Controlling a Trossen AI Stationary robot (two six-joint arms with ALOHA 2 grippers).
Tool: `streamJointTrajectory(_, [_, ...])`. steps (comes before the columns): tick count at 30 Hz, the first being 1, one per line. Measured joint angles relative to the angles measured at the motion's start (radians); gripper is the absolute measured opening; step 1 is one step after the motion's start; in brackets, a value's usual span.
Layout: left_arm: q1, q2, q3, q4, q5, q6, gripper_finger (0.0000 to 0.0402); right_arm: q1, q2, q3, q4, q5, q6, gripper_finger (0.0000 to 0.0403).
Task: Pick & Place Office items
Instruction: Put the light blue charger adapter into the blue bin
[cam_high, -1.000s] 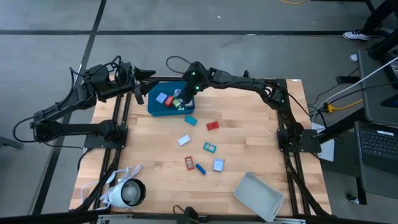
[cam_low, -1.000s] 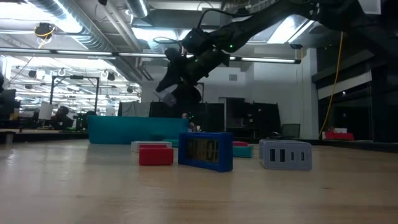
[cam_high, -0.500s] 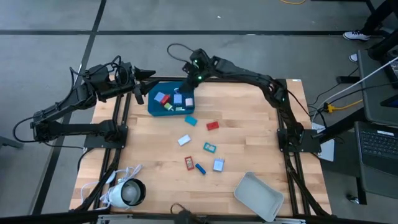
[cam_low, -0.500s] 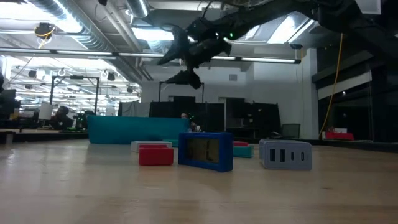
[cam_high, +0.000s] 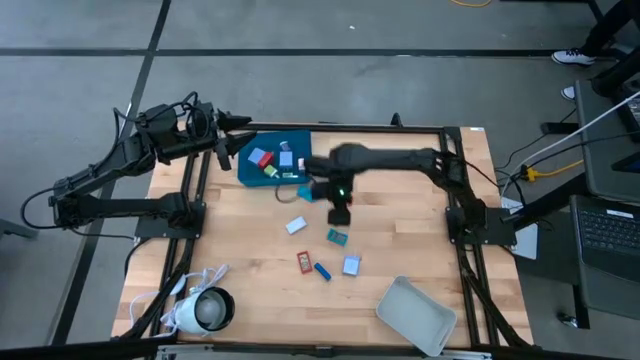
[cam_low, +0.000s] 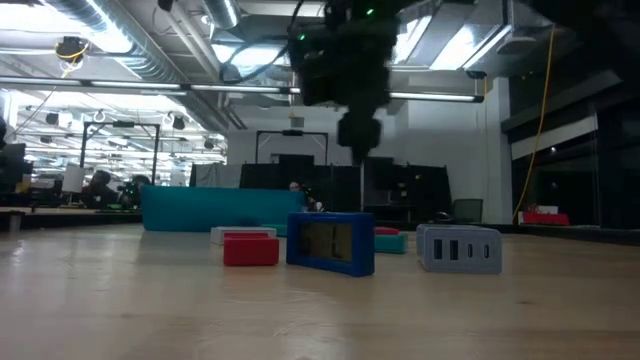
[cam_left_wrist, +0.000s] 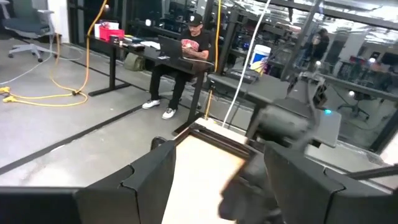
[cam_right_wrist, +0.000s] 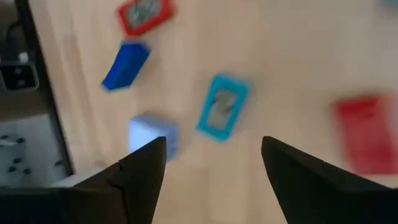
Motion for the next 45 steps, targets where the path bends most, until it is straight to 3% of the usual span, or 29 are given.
streamJointTrajectory(4, [0.0,0.0,0.0,-0.005,0.028,0.015,0.0239,0.062,-0.097,-0.17,0.081,-0.011,0.129,0.0266])
streamJointTrajectory(7, [0.0,0.0,0.0,-0.004,0.041,0.022,0.0239,0.114,-0.198,-0.275,0.151,0.044,0.32,0.0266])
streamJointTrajectory(11, [0.0,0.0,0.0,-0.004,0.043,0.015,0.0239,0.187,-0.341,-0.404,0.242,0.171,0.746,0.0266])
streamJointTrajectory(15, [0.0,0.0,0.0,-0.003,0.043,0.008,0.0239,0.304,-0.451,-0.466,0.277,0.382,1.258,0.0266])
streamJointTrajectory(18, [0.0,0.0,0.0,-0.002,0.044,0.008,0.0239,0.384,-0.463,-0.472,0.278,0.467,1.551,0.0266])
streamJointTrajectory(23, [0.0,0.0,0.0,-0.003,0.095,0.008,0.0239,0.489,-0.404,-0.472,0.359,0.531,1.855,0.0266])
streamJointTrajectory(29, [0.0,0.0,0.0,-0.012,0.15,0.013,0.0239,0.567,-0.301,-0.472,0.412,0.563,2.063,0.0274])
streamJointTrajectory(40, [0.0,0.012,0.0,-0.081,0.262,0.025,0.0239,0.578,-0.258,-0.472,0.401,0.629,2.124,0.0304])
streamJointTrajectory(45, [0.0,0.014,0.0,-0.12,0.262,0.066,0.0239,0.584,-0.221,-0.472,0.427,0.574,2.167,0.0302])
